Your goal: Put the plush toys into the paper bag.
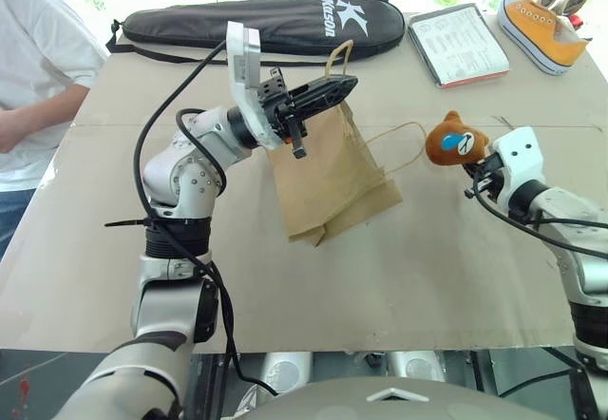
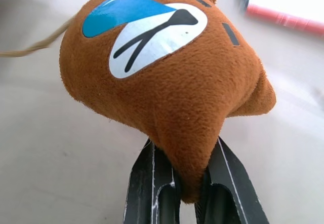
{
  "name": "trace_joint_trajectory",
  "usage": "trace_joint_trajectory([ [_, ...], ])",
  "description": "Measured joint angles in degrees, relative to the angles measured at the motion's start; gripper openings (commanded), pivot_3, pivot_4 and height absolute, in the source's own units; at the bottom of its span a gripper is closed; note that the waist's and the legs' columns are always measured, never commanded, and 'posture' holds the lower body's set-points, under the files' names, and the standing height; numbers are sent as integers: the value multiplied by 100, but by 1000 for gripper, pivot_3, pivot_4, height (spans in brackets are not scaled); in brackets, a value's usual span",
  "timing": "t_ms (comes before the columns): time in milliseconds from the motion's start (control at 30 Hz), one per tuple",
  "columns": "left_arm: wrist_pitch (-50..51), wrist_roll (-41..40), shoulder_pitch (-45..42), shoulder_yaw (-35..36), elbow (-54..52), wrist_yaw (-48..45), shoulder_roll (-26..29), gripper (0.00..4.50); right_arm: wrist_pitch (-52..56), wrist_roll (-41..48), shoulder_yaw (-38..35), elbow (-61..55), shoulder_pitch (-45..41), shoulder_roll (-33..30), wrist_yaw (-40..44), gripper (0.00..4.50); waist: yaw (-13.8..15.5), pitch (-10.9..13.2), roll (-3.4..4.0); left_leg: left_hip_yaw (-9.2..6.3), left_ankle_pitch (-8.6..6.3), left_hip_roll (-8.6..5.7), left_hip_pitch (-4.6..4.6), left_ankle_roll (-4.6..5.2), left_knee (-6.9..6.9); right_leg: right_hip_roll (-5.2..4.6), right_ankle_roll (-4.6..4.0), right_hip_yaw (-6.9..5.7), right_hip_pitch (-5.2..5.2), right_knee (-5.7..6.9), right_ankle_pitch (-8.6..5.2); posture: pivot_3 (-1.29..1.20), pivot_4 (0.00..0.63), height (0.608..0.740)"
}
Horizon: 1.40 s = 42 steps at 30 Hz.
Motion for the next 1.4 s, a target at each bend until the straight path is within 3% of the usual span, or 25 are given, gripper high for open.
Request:
trace_joint_trajectory([
  [167,-112,106,-393,-144,626,-966,137,0,80,152,1,-883,-581,-469,199,113,5,2,3,0,0,0,3,0,2,4,0,-11,2,1,0,0,150,740],
  [433,-238,294,-723,-217,975,-1234,-58,0,-456,-795,1958,-53,-1365,-623,609,113,-7,2,3,1,-2,0,-8,3,16,3,0,-8,2,1,0,0,150,740],
  [600,-425,454,-491,-271,707,-955,-340,0,-1632,-1533,3326,1164,-2466,-45,1393,113,-42,3,4,-6,-2,4,-8,3,22,4,-1,-5,0,5,0,0,150,740],
  [867,-445,546,20,-444,170,-645,-522,0,-2948,-2131,3975,2784,-3214,771,2004,113,0,3,4,-7,3,13,-19,-5,50,-5,5,-3,2,7,4,0,150,740],
  [1000,-443,546,339,-440,-124,-486,-492,0,-3344,-2090,4040,3368,-3283,1064,2543,1456,0,3,4,-10,3,18,-19,-5,50,-5,6,2,4,8,4,0,150,740],
  [1167,-443,518,459,-285,-237,-338,-342,0,-3272,-1906,3845,2909,-2830,1005,2738,3772,10,4,5,-13,-1,20,-22,0,53,-6,5,1,4,9,4,0,150,740],
  [1400,-513,507,342,7,-115,-473,-170,0,-2461,-1800,2982,1840,-2352,538,2550,3772,13,3,5,-11,-10,17,-21,17,56,-5,6,-3,6,9,4,0,150,740],
])
